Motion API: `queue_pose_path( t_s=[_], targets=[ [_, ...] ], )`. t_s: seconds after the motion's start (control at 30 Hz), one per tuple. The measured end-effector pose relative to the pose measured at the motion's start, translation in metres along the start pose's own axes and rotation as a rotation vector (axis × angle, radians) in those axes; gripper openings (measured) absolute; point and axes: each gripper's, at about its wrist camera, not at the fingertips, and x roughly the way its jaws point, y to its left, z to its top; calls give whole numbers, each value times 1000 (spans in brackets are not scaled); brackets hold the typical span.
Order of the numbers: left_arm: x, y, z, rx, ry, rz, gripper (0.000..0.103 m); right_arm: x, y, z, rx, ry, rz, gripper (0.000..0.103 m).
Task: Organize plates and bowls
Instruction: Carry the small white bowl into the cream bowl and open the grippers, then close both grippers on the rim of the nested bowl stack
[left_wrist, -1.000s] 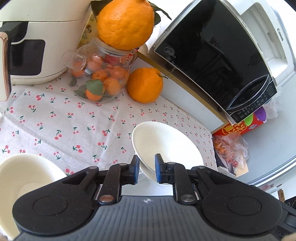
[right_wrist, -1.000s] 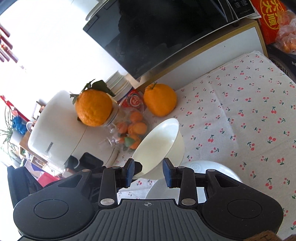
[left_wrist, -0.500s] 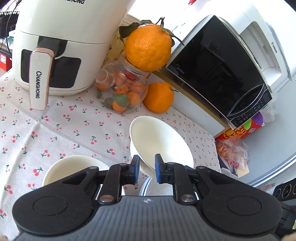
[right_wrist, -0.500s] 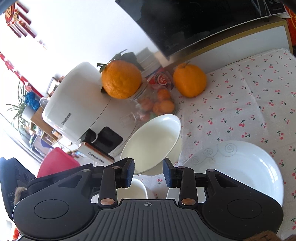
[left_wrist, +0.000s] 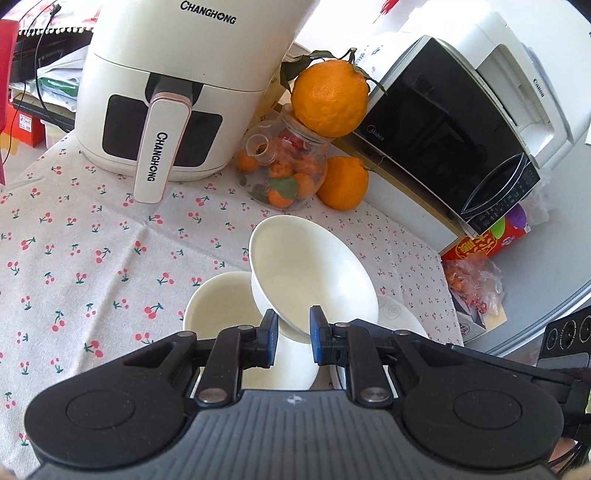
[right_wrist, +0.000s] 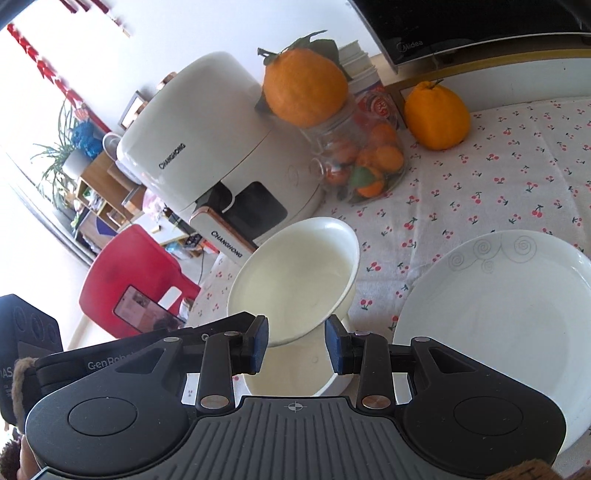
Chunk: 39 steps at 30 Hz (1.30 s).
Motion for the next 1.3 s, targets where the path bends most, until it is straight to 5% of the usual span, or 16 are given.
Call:
queue_pose_path(
  t_s=[0.8,0.97,1.03,1.3],
  targets=[
    [-5,22,-20,7,80,40,22,9,-1,-18,-42,59,-72,36],
    [-9,15,-23,82,52,58,45,6,-8,-14,-4,51,-74,52],
    [-11,11,-24,127,32,66,64,5,-9,-13,8,53,-72,60],
    [-10,-2,-31,293,-12,92,93,2,-15,-6,43,36,-65,77]
  ],
)
